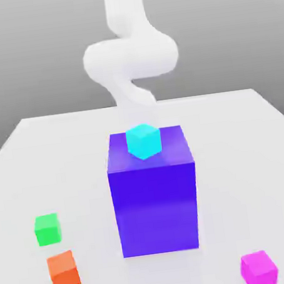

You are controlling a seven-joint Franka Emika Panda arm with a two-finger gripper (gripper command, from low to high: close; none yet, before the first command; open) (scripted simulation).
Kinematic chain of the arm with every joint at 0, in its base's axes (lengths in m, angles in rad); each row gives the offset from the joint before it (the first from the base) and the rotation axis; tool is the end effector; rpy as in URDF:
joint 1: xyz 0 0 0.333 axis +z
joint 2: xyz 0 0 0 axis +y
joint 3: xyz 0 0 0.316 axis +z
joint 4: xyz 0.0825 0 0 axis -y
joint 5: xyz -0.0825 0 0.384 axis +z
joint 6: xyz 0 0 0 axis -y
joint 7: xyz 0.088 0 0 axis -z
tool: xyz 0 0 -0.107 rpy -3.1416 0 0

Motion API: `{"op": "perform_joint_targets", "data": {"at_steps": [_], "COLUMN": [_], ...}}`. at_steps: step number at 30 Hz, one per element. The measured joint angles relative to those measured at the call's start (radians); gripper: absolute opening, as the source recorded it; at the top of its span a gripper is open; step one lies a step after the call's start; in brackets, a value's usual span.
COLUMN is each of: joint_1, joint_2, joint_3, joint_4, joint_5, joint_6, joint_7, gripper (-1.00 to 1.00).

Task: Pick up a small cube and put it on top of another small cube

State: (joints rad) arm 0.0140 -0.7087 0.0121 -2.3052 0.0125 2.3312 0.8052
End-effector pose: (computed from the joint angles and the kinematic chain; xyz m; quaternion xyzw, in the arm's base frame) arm 0.3798 0.0117 0.6788 -0.8625 0.3566 -0.3279 0.1464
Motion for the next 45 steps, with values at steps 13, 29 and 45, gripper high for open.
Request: {"op": "perform_joint_targets", "data": {"at_steps": [13,29,45], "joint_1": [0.066,0.21,0.21], "joint_2": [0.476,1.061,1.06], "joint_3": [0.093,0.117,0.118], "joint_4": [-0.027,-0.049,-0.039], "joint_5": [0.021,-0.119,-0.124], "joint_6": [0.163,0.378,0.367], "joint_7": [0.06,0.244,0.231], "gripper": [0.0,0.0,-1.0]}}
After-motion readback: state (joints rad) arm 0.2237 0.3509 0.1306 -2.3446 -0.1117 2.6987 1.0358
